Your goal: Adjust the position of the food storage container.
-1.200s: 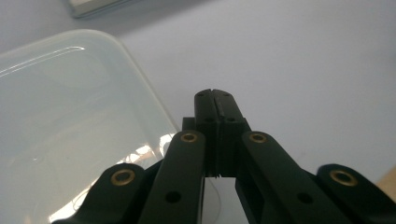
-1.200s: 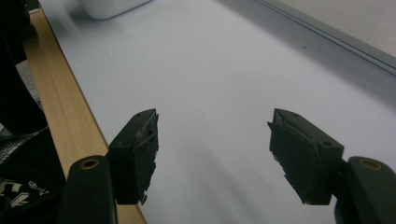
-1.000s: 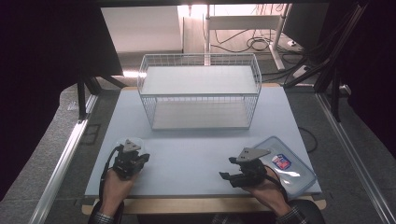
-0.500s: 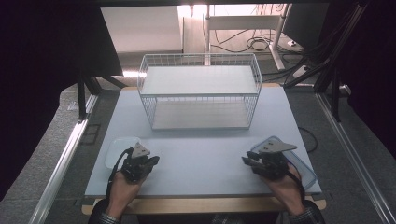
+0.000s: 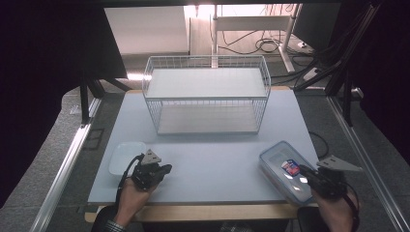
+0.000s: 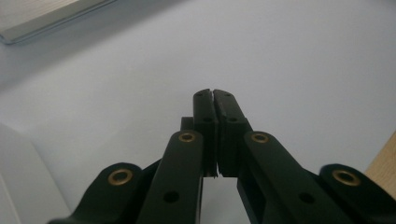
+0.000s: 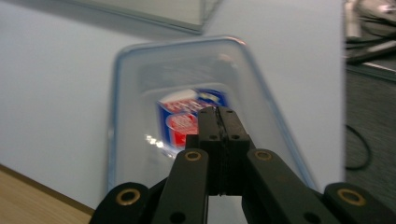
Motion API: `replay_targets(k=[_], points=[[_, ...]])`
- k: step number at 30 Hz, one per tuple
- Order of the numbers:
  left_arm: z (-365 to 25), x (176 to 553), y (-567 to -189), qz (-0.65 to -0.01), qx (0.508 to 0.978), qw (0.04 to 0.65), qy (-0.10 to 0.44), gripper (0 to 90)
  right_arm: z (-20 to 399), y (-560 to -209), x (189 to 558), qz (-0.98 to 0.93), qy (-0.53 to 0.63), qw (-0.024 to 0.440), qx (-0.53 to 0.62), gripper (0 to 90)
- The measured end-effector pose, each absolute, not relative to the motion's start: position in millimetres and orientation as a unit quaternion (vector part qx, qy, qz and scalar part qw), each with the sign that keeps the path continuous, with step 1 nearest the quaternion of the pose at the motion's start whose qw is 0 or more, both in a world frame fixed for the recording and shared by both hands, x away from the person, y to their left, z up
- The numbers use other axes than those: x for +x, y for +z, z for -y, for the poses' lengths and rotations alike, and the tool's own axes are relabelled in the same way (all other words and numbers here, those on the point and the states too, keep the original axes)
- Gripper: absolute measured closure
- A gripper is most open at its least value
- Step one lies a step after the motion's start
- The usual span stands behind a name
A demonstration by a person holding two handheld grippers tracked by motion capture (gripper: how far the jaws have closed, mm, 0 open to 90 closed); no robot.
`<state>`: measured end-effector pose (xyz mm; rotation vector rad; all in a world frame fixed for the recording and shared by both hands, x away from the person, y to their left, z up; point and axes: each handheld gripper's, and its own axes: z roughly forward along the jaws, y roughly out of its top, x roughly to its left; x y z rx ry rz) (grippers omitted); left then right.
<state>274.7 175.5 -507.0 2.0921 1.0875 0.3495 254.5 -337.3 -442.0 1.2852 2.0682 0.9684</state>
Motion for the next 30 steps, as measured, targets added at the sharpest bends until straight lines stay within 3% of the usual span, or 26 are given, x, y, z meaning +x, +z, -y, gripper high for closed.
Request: replay_targets(k=[8, 16, 24, 30], points=[[-179, 274, -507, -0.426, 0.814, 0.369, 0.136, 88.5, 371, -436, 234, -0.748, 0.325, 0.282, 0.504, 89.3], [-180, 275, -509, -0.429, 0.815, 0.367, 0.131, 88.5, 396, -444, 227, -0.769, 0.306, 0.22, 0.515, 89.3], [-178, 277, -510, -0.427, 0.817, 0.367, 0.127, 88.5, 392, -453, 234, -0.768, 0.354, 0.193, 0.498, 89.6], [-177, 277, -511, -0.425, 0.818, 0.367, 0.125, 88.5, 382, -445, 232, -0.769, 0.32, 0.24, 0.499, 89.4]])
